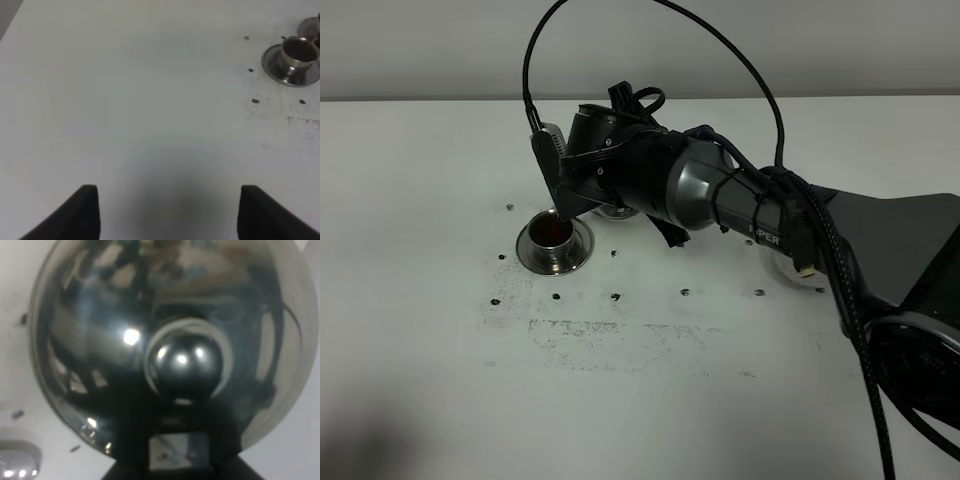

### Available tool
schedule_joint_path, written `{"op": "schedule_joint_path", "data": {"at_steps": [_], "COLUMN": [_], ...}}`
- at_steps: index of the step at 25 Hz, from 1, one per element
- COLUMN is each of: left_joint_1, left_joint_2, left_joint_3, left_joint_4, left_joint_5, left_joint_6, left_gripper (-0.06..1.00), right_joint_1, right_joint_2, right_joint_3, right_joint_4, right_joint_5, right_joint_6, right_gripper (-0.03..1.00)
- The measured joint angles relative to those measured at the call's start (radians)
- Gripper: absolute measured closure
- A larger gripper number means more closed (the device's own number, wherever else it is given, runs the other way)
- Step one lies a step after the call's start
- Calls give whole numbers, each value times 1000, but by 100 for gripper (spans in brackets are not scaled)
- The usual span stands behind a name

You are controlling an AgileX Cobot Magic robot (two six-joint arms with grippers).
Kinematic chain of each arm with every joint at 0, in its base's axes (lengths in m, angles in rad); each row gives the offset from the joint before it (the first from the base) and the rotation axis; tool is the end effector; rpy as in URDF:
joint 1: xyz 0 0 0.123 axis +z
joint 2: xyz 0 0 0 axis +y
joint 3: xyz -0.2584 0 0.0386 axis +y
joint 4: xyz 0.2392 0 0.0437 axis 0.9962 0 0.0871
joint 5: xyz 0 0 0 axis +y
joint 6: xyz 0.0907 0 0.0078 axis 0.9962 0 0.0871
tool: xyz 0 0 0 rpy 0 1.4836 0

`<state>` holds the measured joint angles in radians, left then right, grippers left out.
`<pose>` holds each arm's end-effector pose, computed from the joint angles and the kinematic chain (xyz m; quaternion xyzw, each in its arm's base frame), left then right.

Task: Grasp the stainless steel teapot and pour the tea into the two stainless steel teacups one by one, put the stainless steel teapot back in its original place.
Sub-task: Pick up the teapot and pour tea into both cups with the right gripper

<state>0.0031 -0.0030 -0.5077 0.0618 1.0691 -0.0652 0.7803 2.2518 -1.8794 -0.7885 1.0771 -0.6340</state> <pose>0.0098 0.0050 0.2746 -0.0306 0.8517 0.0146 0.5230 0.3646 0.2809 0.1868 -0.7074 0.6033 -0.3474 0.1218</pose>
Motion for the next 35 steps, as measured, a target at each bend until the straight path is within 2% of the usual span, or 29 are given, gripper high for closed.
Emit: {"op": "schedule_joint_path", "data": {"at_steps": [2, 5, 13, 16, 20, 23, 26, 30, 35], "left_joint_1": [0, 0, 0, 0, 0, 0, 0, 0, 0], "left_joint_2": [0, 0, 0, 0, 0, 0, 0, 0, 0], "left_joint_3": [0, 0, 0, 0, 0, 0, 0, 0, 0], "left_joint_4": [0, 0, 0, 0, 0, 0, 0, 0, 0], "left_joint_5": [0, 0, 0, 0, 0, 0, 0, 0, 0], "left_joint_6": [0, 0, 0, 0, 0, 0, 0, 0, 0], "left_gripper": [38, 38, 38, 38, 38, 38, 38, 38, 38], "right_joint_1": [-2, -3, -2, -2, -2, -2, -2, -2, -2], "right_joint_2": [-30, -82, -185, -234, -311, -328, -320, -293, -246], "right_joint_3": [0, 0, 12, 103, 296, 400, 447, 446, 418], "right_joint_4": [41, 156, 477, 559, 659, 757, 780, 749, 738], "right_joint_5": [0, 14, 90, 33, -124, -219, -258, -274, -282], "right_joint_6": [0, 8, 128, 155, 174, 242, 345, 461, 529], "right_gripper": [79, 79, 79, 79, 79, 79, 79, 79, 79]}}
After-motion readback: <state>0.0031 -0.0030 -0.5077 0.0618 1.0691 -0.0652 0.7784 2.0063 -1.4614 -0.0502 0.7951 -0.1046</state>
